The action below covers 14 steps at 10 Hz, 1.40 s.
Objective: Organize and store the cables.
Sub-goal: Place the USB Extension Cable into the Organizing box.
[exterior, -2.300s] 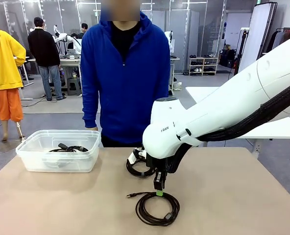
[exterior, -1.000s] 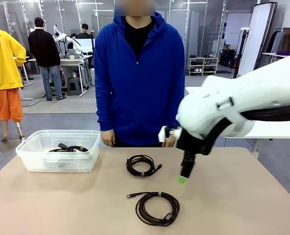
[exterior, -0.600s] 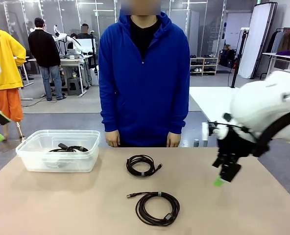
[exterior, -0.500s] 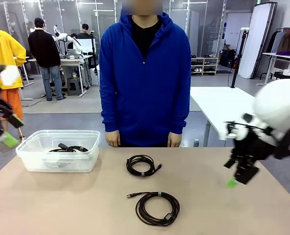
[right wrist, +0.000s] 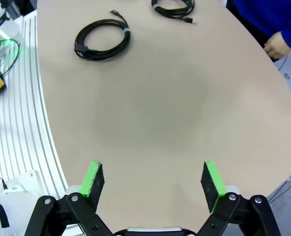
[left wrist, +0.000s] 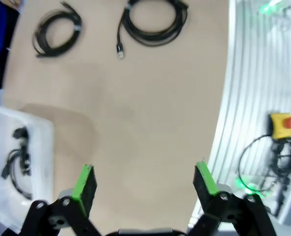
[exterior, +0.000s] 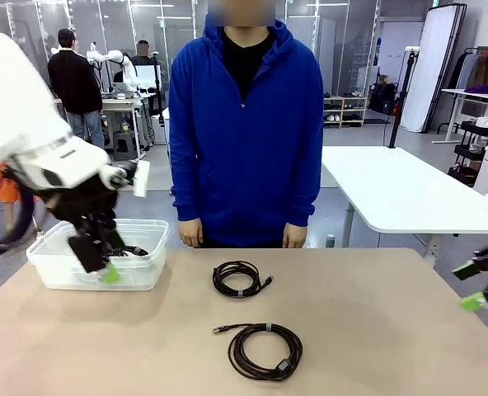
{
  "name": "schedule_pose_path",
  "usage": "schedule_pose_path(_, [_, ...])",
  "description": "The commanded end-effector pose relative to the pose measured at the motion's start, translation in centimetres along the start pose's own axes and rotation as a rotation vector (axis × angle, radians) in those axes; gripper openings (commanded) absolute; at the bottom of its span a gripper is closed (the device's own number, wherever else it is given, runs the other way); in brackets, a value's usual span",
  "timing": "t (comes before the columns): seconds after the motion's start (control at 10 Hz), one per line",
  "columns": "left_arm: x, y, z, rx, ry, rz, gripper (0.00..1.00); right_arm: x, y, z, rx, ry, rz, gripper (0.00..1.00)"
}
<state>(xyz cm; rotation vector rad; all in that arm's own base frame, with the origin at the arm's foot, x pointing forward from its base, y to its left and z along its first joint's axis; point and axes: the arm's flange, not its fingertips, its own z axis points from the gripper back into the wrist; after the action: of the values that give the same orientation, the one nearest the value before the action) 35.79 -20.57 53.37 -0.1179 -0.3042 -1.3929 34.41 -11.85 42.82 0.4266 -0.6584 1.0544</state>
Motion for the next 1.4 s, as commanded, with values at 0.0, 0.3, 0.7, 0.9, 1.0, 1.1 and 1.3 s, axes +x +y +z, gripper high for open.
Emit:
schedule_pose_path(0.0, [2.2, 0.9, -1.5, 0.028, 0.049, 0.019, 1.00, -3.0, 4.0, -0.9, -0.004, -0.066, 0.009, 1.00])
schedule_pose_path(0.3, [1.5, -0.1, -1.4, 0.003, 0.023, 0.000, 1.00, -2.2, 0.1, 1.7, -0.015, -0.044, -0.016, 1.00])
schedule_pose_path(0.7, [1.5, -0.1, -1.4, 0.003, 0.023, 0.000, 1.00, -2.2, 0.1, 1.7, -0.015, -0.044, -0.016, 1.00])
schedule_pose_path(0.9, [3.6, 0.7, -2.9, -0.010, 0.018, -0.016, 1.00, -2.2, 0.1, 1.7, -0.015, -0.044, -0.016, 1.00])
schedule_pose_path(1.0, [5.9, 1.1, -4.6, -0.039, -0.013, -0.061, 1.00, -2.2, 0.1, 1.7, -0.015, -0.044, -0.016, 1.00])
schedule_pose_path(1.1, [7.8, 1.5, -5.7, -0.015, 0.095, -0.036, 1.00, -2.3, 0.2, 1.7, -0.018, -0.027, -0.014, 1.00])
schedule_pose_path(1.3, [11.4, 1.5, -8.3, -0.010, 0.119, -0.074, 1.00, -5.7, 0.7, 5.5, 0.004, -0.135, 0.081, 1.00])
